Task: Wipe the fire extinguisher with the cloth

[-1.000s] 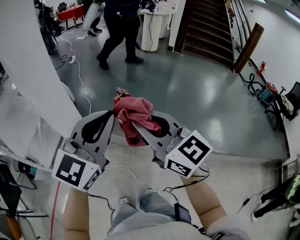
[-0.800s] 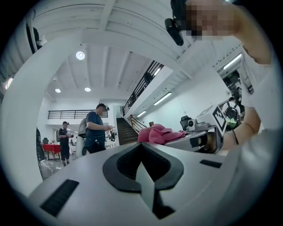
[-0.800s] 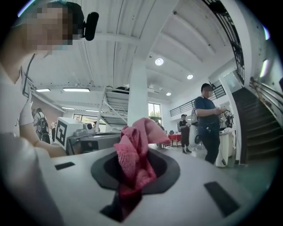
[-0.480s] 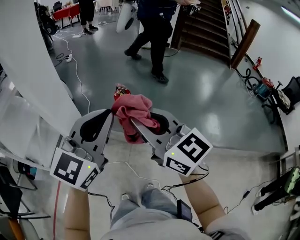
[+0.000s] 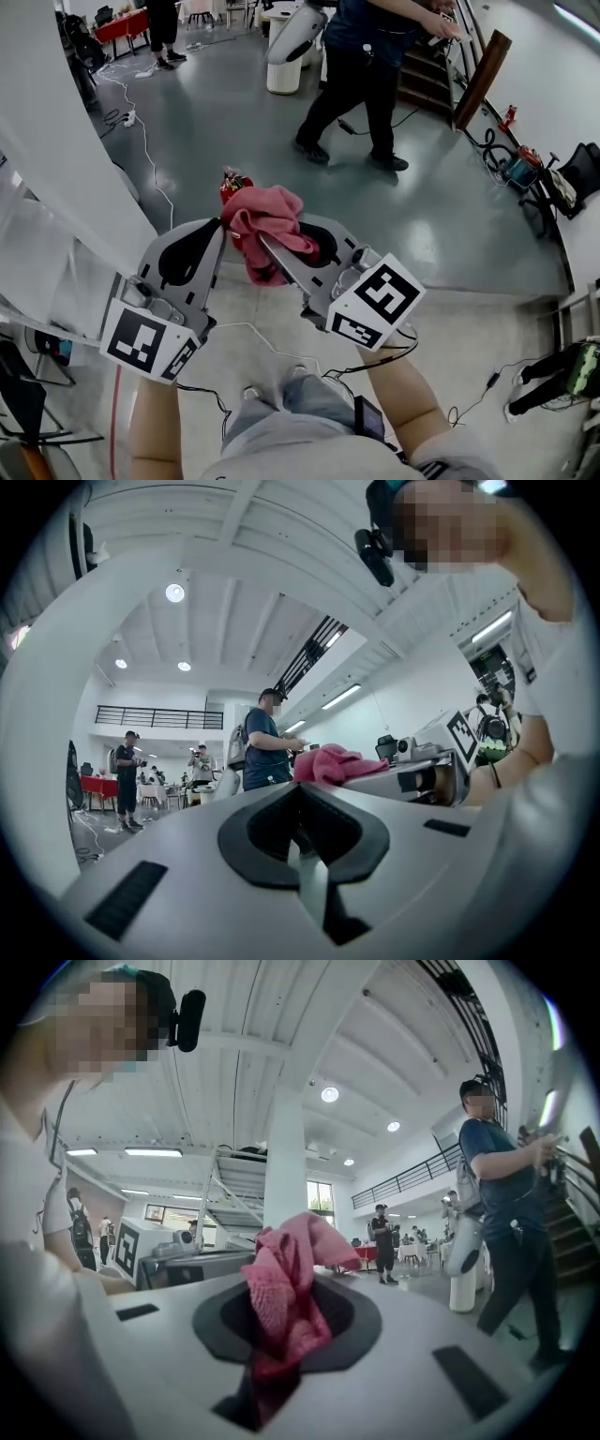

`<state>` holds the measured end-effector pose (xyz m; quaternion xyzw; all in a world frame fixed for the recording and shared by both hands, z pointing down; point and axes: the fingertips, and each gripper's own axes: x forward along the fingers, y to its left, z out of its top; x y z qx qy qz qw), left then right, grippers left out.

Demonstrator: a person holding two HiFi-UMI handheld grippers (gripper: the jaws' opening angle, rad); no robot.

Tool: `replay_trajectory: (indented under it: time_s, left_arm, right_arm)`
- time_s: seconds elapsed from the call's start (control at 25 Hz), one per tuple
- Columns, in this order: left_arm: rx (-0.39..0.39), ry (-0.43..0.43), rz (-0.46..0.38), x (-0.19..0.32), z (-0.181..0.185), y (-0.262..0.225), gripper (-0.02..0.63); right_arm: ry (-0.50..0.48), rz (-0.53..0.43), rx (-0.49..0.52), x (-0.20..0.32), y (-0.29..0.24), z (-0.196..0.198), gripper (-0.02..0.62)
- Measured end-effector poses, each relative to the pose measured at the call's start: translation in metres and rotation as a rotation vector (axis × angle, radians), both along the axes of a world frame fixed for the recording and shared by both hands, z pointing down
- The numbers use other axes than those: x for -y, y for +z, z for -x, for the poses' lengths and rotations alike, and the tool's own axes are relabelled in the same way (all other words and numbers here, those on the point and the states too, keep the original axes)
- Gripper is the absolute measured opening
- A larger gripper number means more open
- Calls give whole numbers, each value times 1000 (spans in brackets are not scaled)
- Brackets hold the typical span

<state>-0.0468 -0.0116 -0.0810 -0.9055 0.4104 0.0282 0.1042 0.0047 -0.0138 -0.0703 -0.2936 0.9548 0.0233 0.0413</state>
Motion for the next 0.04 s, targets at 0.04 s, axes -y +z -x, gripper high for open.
replay_trajectory:
  time_s: [0.04]
  left_arm:
    - [1, 1, -2, 0, -2, -1, 9]
  right_arm:
    - [2, -2, 1, 0, -1, -2, 67]
